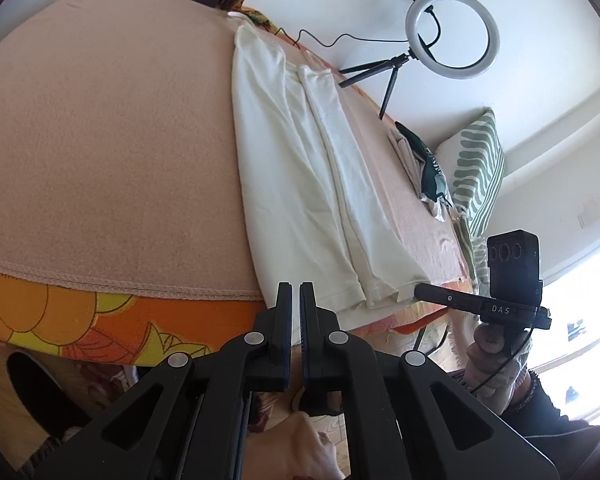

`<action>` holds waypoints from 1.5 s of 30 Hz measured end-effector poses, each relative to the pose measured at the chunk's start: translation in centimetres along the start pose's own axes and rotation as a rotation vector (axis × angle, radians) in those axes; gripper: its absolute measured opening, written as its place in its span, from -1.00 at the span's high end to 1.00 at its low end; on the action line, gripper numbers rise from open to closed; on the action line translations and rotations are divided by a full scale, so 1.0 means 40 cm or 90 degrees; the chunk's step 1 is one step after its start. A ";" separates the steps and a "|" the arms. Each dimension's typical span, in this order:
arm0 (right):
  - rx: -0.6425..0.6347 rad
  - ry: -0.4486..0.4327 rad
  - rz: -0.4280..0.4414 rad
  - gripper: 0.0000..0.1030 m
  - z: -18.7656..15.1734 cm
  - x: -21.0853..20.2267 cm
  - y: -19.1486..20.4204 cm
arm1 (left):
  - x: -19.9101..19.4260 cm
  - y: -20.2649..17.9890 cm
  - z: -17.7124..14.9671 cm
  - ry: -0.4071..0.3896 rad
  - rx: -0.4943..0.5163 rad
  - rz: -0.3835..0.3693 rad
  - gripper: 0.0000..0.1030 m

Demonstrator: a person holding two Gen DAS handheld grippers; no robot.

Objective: Fold small clothes
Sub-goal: 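Lift the hem with both tools and fold it up toward the straps, then release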

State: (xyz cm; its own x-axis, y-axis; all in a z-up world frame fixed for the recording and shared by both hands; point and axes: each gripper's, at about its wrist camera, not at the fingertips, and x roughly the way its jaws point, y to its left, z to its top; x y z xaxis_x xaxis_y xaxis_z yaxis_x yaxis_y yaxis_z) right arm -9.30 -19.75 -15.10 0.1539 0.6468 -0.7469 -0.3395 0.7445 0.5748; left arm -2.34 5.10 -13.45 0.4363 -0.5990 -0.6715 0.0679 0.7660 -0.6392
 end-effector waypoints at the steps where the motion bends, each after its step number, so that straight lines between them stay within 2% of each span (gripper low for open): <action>1: -0.001 0.001 -0.003 0.89 -0.004 0.002 -0.003 | 0.007 0.007 -0.003 0.011 -0.004 0.010 0.75; 2: 0.002 0.003 -0.005 0.89 -0.008 0.004 -0.008 | 0.015 0.012 -0.008 0.020 -0.009 0.029 0.48; 3: 0.008 0.006 -0.003 0.89 -0.011 0.008 -0.013 | 0.020 0.020 -0.014 0.029 -0.018 0.034 0.40; 6: 0.017 0.015 -0.004 0.89 -0.015 0.020 -0.026 | 0.038 0.037 -0.022 0.049 -0.055 -0.004 0.37; 11: -0.005 0.010 -0.023 0.88 -0.015 0.028 -0.002 | 0.060 0.027 -0.018 0.063 -0.067 -0.041 0.37; 13: -0.005 0.011 -0.022 0.88 -0.014 0.029 -0.002 | 0.069 0.023 -0.017 0.063 -0.068 -0.055 0.48; 15: 0.001 0.013 -0.021 0.88 -0.012 0.033 -0.007 | 0.079 0.023 -0.015 0.069 -0.067 -0.067 0.90; 16: 0.007 0.015 -0.018 0.88 -0.012 0.033 -0.012 | 0.081 0.025 -0.016 0.067 -0.069 -0.068 0.96; 23: 0.062 0.004 0.074 0.88 -0.009 0.008 -0.037 | 0.045 0.007 -0.002 0.037 -0.072 -0.098 0.94; 28: 0.076 -0.016 0.102 0.88 0.017 -0.008 -0.024 | 0.023 -0.030 0.045 0.005 -0.061 -0.114 0.94; 37: 0.104 -0.073 0.094 0.88 0.117 -0.046 -0.040 | 0.023 -0.033 0.149 -0.050 -0.076 -0.108 0.94; 45: 0.122 -0.085 0.062 0.88 0.226 0.009 -0.061 | 0.073 0.007 0.221 -0.062 -0.103 -0.082 0.94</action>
State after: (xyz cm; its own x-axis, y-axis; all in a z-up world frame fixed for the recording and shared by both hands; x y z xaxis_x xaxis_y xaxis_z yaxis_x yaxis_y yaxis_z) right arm -0.01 -19.86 -13.74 0.2543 0.7235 -0.6417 -0.1786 0.6873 0.7041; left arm 6.88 5.64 -12.29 0.5177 -0.6586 -0.5461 -0.0125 0.6324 -0.7745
